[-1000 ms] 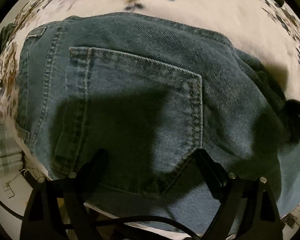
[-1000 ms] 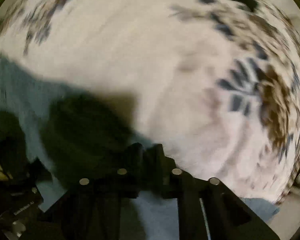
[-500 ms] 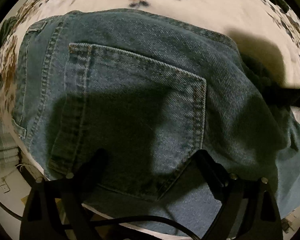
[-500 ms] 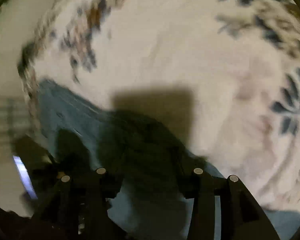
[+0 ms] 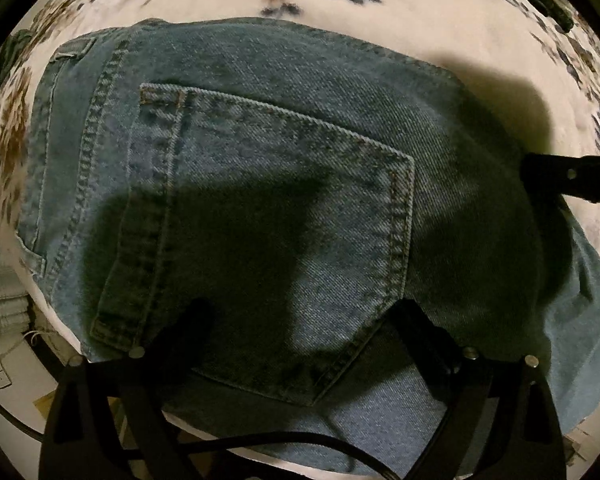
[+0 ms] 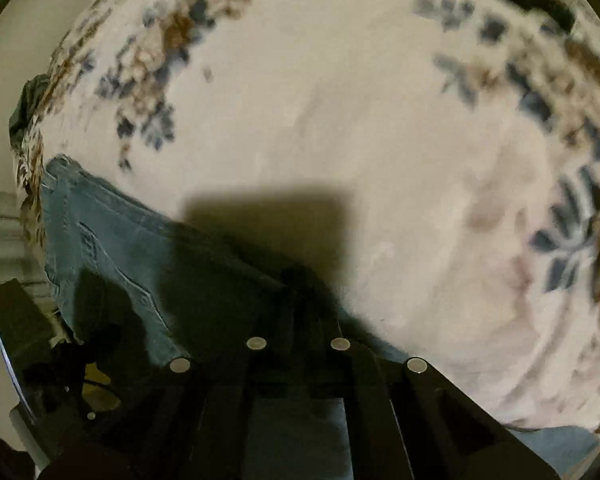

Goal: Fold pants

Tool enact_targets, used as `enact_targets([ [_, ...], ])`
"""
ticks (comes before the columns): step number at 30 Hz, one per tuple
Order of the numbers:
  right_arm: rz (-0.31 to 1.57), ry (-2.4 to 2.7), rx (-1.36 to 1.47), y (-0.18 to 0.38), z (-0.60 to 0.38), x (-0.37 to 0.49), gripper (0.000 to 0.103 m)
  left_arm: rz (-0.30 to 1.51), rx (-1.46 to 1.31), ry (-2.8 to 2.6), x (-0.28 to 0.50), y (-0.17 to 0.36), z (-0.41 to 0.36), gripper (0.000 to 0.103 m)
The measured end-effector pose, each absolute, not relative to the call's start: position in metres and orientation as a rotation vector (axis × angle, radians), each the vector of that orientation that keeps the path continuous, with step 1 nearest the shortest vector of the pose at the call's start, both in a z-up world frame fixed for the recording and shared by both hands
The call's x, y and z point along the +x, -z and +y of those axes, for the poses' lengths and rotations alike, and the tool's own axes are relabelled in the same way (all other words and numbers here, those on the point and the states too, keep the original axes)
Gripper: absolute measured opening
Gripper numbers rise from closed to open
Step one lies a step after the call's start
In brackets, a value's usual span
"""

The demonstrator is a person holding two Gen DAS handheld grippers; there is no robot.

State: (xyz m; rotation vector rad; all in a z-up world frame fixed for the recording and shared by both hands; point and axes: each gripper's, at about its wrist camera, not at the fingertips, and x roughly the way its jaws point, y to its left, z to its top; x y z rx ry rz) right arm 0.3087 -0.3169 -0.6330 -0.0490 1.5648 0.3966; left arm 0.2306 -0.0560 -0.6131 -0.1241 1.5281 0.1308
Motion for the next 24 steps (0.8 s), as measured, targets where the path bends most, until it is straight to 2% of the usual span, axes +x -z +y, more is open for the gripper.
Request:
enact_targets([
  [1,1.558,-0.376,-0.037,0.630,-0.326,0.309,0.023,1.527,-0.129,-0.129,0.230,0.612,-0.053,0.095],
  [2,1.550,-0.358,0.011,0.624,-0.341,0.308,0.040,1.523,-0.137,-0.128,0.227,0.606,-0.053,0.095],
  [4,1.504,-0.295,0.150,0.607,-0.376,0.301,0.060,1.504,-0.149,-0.132,0.224,0.598,-0.048,0.095],
  [8,1.391,-0.102,0.430,0.569,-0.473,0.255,0.061,1.448,-0.108,-0.144,0.219,0.574,-0.052,0.095],
  [9,1.370,-0.068,0.473,0.569,-0.452,0.239,0.061,1.430,-0.087,-0.141,0.217,0.567,-0.057,0.095],
  [11,1.317,0.053,0.626,0.566,-0.509,0.191,0.061,1.405,-0.062,-0.124,0.213,0.555,-0.071,0.095],
  [15,1.249,0.261,0.886,0.591,-0.583,0.091,0.061,1.391,-0.025,-0.064,0.202,0.547,-0.118,0.095],
  [18,1.187,0.406,1.040,0.628,-0.601,0.017,0.061,1.429,-0.014,0.002,0.192,0.558,-0.166,0.095],
  [20,1.118,0.502,1.121,0.641,-0.650,-0.025,0.061,1.441,-0.007,0.034,0.185,0.566,-0.195,0.095],
  [24,0.974,0.598,1.217,0.674,-0.720,-0.077,0.061,1.458,-0.024,0.106,0.176,0.590,-0.244,0.095],
])
